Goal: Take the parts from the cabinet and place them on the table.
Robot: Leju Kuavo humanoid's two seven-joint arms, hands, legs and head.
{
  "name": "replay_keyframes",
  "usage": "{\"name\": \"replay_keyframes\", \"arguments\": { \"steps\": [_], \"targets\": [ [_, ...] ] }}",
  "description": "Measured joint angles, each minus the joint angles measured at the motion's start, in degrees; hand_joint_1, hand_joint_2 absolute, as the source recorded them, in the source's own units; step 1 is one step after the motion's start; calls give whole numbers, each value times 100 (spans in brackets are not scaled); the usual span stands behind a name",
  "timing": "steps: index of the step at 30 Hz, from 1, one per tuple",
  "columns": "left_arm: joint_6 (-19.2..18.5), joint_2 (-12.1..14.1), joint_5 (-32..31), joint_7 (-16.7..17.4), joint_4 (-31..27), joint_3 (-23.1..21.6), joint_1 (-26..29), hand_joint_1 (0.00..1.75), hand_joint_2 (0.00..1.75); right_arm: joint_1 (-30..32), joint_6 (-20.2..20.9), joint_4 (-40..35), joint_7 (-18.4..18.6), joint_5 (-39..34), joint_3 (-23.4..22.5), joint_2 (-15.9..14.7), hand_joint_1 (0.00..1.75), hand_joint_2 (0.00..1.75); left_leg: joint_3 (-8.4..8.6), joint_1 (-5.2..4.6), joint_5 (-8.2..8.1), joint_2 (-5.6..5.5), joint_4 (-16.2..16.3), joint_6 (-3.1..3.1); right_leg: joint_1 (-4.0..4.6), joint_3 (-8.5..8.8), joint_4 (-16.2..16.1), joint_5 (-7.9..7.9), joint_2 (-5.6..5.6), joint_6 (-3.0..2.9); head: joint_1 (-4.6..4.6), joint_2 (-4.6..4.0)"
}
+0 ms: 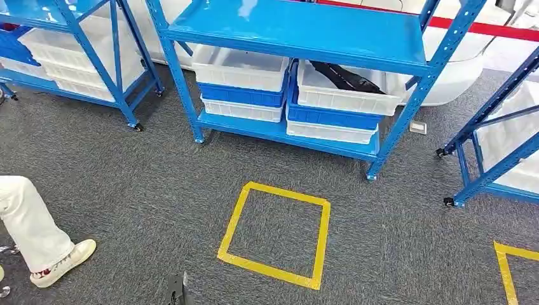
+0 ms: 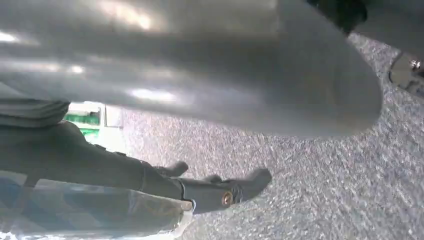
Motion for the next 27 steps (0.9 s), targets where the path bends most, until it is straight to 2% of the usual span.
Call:
{"name": "replay_keyframes", "arguments": {
  "steps": [2,3,4,5,6,7,8,9,10,11,12,13,14,15,16,17,18,19,20,21,22,23,24,25,26,27],
  "targets": [
    [-2,-2,0,-24,0,0,-21,0,0,-29,0,-7,0,17,2,0,0,0,-387,23,167,36,690,-62,-33,147,-31,-79,16,-113,-39,-2],
    [0,0,0,-33,0,0,-21,0,0,-36,0,-7,0,20,2,2,0,0,-694,28,149,58,1126,-93,-33,202,-38,-137,21,-142,-44,0],
    [0,2,9,-35,0,0,-11,0,0,-43,0,-7,0,24,2,4,0,0,-1002,36,-9,68,1467,-125,-33,262,-41,-195,28,-152,-50,0],
    [0,7,13,-35,0,0,-2,0,0,-41,0,-7,0,24,2,2,0,0,-1253,42,-296,69,1664,-146,-33,324,-41,-267,35,-155,-52,-2],
    [0,7,11,-39,0,0,5,0,0,-35,0,-7,2,24,2,0,0,0,-1456,53,-565,71,1725,-158,-33,401,-41,-337,48,-152,-59,0],
    [0,9,11,-44,0,0,6,0,0,-17,0,-7,9,24,2,0,0,0,-1585,63,-668,76,1652,-160,-33,490,-41,-407,54,-145,-59,0],
    [0,9,11,-46,0,0,6,0,0,-9,0,-7,9,22,2,6,0,0,-1618,65,-583,87,1424,-151,-34,589,-41,-482,60,-134,-59,-2],
    [0,11,11,-48,0,0,6,0,0,-11,0,-7,11,20,2,17,0,0,-1571,66,-299,98,1052,-136,-40,689,-45,-562,62,-122,-63,0],
    [0,13,11,-48,0,0,6,0,0,-17,0,-7,9,17,2,20,0,0,-1495,66,145,107,640,-115,-43,759,-50,-635,61,-103,-68,-2],
    [0,13,11,-48,2,0,13,0,0,-16,0,-7,11,17,2,22,0,0,-1455,64,726,148,271,-87,-33,771,-61,-699,60,-74,-88,-2],
    [0,18,11,-48,4,0,13,0,0,-24,0,-7,9,17,2,26,0,0,-1471,29,679,168,255,-41,12,880,-50,-778,104,-35,-120,0],
    [0,13,15,-48,4,0,17,0,0,-41,0,-9,13,17,2,24,0,0,-1418,22,646,160,248,-6,18,896,-114,-864,79,1,-92,-2],
    [0,9,13,-48,4,0,17,0,0,-31,0,-7,15,13,2,20,0,0,-1370,34,648,133,177,26,27,1068,-60,-789,76,75,-98,0],
    [0,2,13,-50,7,0,15,0,0,-35,0,-9,13,11,2,20,0,0,-1296,27,688,112,149,84,34,1082,-24,-751,76,141,-79,-2],
    [-2,-2,13,-52,7,0,15,0,0,-42,0,-9,13,9,2,22,0,0,-1131,53,766,99,135,146,19,1012,82,-793,59,152,-96,-2],
    [0,0,13,-57,4,0,7,0,0,-49,0,-9,13,11,2,24,0,0,-1031,42,696,105,135,173,4,944,356,-794,54,151,-26,-2],
    [0,0,15,-57,4,0,-2,0,0,-71,-2,-9,13,11,2,26,0,0,-983,23,668,100,137,193,1,720,715,-798,54,134,-15,-2],
    [0,-2,13,-57,4,0,-9,0,0,-77,0,-9,13,11,2,26,0,0,-938,13,612,99,136,219,4,387,1140,-874,53,122,-13,0],
    [0,-2,15,-55,7,0,-2,0,0,-70,-2,-9,13,11,2,24,0,0,-887,1,544,85,136,230,19,67,1488,-1103,53,68,-11,0],
    [0,-2,15,-55,7,0,3,0,0,-63,-2,-9,13,11,2,20,0,0,-828,-15,486,64,136,244,35,-158,1651,-1333,53,12,-11,-2],
    [0,-2,15,-55,7,2,7,0,0,-41,-2,-7,33,11,2,15,0,0,-758,-34,421,32,136,257,52,-304,1629,-1450,54,-22,-4,-2],
    [0,-2,15,-55,7,0,6,0,0,-26,-2,-7,35,11,2,15,0,0,-675,-54,358,4,136,265,66,-356,1438,-1445,55,4,-4,-2],
    [0,-2,15,-55,7,0,6,0,0,-26,-2,-7,37,20,2,18,0,0,-578,-82,289,-8,135,273,95,-341,1090,-1289,55,30,2,-2],
    [4,-4,17,-55,7,0,6,0,0,-32,-2,-7,44,28,2,17,0,0,-479,-112,209,-8,130,277,145,-283,625,-926,56,55,-2,-2],
    [7,-9,20,-55,7,0,11,0,0,-34,-2,-7,50,28,2,17,0,0,-479,-117,144,-8,116,290,208,-248,257,-415,71,52,-2,0],
    [9,-13,28,-55,15,0,8,0,0,-24,-2,-7,68,33,2,-7,0,0,-344,-143,57,-27,144,276,213,-247,255,-304,92,-26,-92,-2]
  ]
}}
